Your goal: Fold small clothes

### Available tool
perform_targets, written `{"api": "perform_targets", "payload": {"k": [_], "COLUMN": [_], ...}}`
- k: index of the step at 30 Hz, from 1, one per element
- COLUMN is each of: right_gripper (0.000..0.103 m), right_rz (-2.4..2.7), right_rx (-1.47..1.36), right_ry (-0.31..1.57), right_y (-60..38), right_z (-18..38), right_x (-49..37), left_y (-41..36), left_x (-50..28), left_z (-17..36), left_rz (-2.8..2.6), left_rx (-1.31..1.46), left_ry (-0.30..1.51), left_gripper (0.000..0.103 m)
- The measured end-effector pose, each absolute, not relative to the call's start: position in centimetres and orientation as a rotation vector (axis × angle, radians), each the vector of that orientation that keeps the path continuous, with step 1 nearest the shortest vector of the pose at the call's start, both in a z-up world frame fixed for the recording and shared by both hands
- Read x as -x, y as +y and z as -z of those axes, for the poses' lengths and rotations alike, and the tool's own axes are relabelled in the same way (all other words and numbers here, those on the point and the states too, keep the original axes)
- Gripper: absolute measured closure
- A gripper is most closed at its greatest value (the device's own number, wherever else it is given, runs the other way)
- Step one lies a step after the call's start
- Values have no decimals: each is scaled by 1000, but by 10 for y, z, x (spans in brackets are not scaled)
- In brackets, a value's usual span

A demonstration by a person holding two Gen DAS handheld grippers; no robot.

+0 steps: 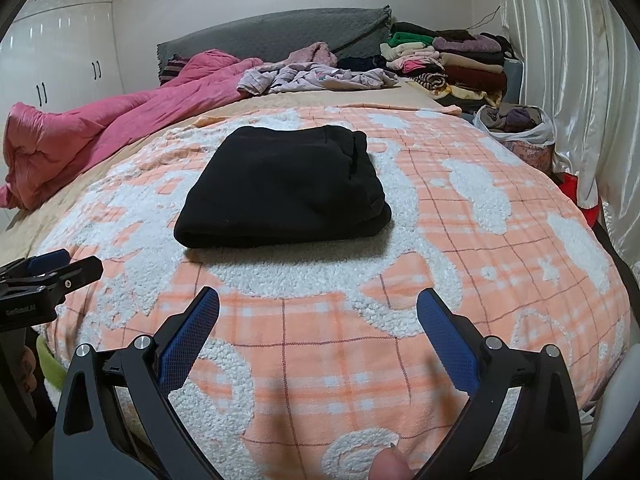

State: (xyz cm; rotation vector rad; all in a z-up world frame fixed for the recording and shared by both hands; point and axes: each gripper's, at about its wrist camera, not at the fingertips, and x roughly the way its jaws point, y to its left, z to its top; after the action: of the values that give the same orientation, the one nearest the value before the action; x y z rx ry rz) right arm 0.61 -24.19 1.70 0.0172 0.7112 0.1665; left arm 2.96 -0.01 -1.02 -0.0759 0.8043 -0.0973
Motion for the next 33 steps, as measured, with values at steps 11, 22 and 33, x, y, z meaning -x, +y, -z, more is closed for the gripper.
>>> {"api": "perform_targets", "payload": {"k": [11,22,33], "right_gripper": [4,4,4], "right_rz": [-163,-159,-160], "right_rx": [-26,-30,-30], "right_ry": [711,718,719], "right_y": [-245,-246,-244], "right_z": [-18,-16,-17], "right_x": [-7,-8,-8], "left_y": [-1,2,1], "left_x": [-30,-30,-31], "left_z": [10,11,11], "left_rz": [96,74,73], "left_rx": [75,71,71], "left_ry": [803,811,814], "left_gripper": [9,9,9]}}
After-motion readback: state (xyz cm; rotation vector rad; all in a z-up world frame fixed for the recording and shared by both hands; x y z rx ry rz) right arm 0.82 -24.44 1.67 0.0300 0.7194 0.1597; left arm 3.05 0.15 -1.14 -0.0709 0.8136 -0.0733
